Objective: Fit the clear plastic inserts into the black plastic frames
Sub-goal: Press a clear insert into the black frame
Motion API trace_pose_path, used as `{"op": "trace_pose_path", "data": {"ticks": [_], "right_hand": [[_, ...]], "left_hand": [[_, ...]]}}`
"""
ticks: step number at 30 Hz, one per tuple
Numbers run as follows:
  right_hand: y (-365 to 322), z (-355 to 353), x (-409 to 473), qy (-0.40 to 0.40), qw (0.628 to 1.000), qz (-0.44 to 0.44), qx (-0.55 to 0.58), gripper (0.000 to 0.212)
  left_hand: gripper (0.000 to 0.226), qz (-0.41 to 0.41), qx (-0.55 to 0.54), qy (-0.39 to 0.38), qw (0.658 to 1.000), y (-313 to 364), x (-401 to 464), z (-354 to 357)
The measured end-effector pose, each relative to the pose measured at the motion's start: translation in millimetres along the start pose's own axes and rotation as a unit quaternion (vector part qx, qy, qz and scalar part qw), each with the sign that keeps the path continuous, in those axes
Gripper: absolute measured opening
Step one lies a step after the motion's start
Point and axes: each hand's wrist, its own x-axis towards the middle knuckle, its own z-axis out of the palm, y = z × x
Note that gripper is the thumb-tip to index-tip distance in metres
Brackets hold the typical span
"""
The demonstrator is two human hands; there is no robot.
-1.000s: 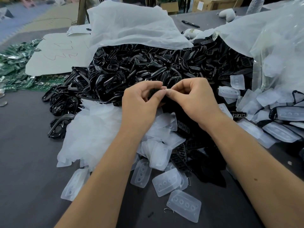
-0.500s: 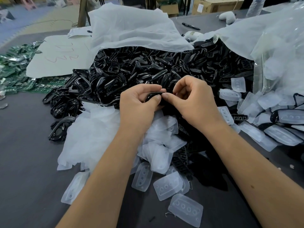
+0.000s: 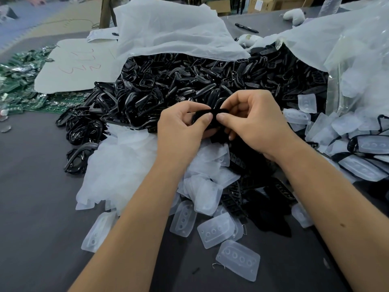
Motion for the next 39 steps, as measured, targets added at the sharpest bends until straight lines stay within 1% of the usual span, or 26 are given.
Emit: {"op": "trace_pose_path", "data": {"ticks": [5,7,9,10,11,12,14,15,16,18,21,24,27,28,31,33,35,39], "right_hand": [[-7.1,-2.2,1.4,0.004,0.999,-0.025,-0.024,0.014],[-9.0,-1.2,0.4,0.023,0.998,-0.026,-0.043,0.023],[-11.2,-1.0,-0.4,0.037,0.992,-0.051,-0.11,0.031],[-13.6,-1.8,-0.7,0.017,0.987,-0.068,-0.146,0.029],[-16.4,-3.4,-0.9,-0.028,0.981,-0.083,-0.171,0.025],[-19.2,-5.6,-1.3,-0.09,0.974,-0.091,-0.188,0.022],[-22.6,-8.4,-2.5,-0.204,0.95,-0.078,-0.223,0.02],[-22.4,-8.4,-3.2,-0.235,0.938,-0.068,-0.247,0.023],[-21.5,-7.7,-3.3,-0.247,0.929,-0.064,-0.268,0.027],[-19.4,-5.8,-2.5,-0.236,0.928,-0.075,-0.277,0.027],[-15.3,-9.0,-0.1,-0.213,0.948,-0.081,-0.222,0.021],[-7.5,-14.8,0.6,-0.192,0.973,-0.057,-0.113,0.018],[-2.1,-15.0,-1.2,-0.133,0.989,-0.06,-0.024,0.014],[-1.2,-14.8,-1.3,-0.108,0.992,-0.062,-0.003,0.014],[1.1,-13.3,-1.9,-0.047,0.995,-0.037,0.084,0.018],[2.0,-10.1,-2.1,-0.037,0.987,-0.014,0.159,0.023],[3.1,-6.6,-3.1,-0.032,0.978,-0.002,0.207,0.027],[3.6,-3.7,-5.9,-0.016,0.979,0.004,0.201,0.02]], "left_hand": [[0.014,0.023,-0.005,-0.001,1.0,5.2,-0.3,-0.8],[0.015,0.048,0.022,0.02,0.998,4.5,-0.5,-0.3],[0.015,0.079,0.069,0.06,0.993,2.8,-0.1,-0.5],[0.015,0.09,0.088,0.081,0.989,1.4,0.8,-1.1],[0.015,0.094,0.099,0.1,0.985,0.7,1.7,-2.3],[0.015,0.094,0.102,0.115,0.984,-0.1,2.5,-3.3],[0.015,0.098,0.122,0.131,0.979,-0.9,4.5,-5.3],[0.014,0.1,0.137,0.13,0.977,-1.9,5.5,-6.2],[0.014,0.101,0.141,0.124,0.977,-2.1,6.1,-6.7],[0.014,0.1,0.132,0.117,0.979,-0.9,4.4,-6.0],[0.015,0.099,0.111,0.113,0.982,2.4,1.7,-3.5],[0.016,0.094,0.117,0.11,0.983,3.3,2.1,-4.0],[0.016,0.097,0.145,0.117,0.978,2.3,2.8,-5.3],[0.016,0.092,0.134,0.114,0.98,2.7,2.1,-4.8],[0.018,0.079,0.085,0.102,0.988,3.0,0.9,-2.7],[0.018,0.079,0.076,0.096,0.989,3.5,0.3,-1.7],[0.018,0.082,0.074,0.088,0.99,4.2,-0.3,-0.8],[0.017,0.083,0.085,0.078,0.99,5.4,-1.7,-0.3]]}}
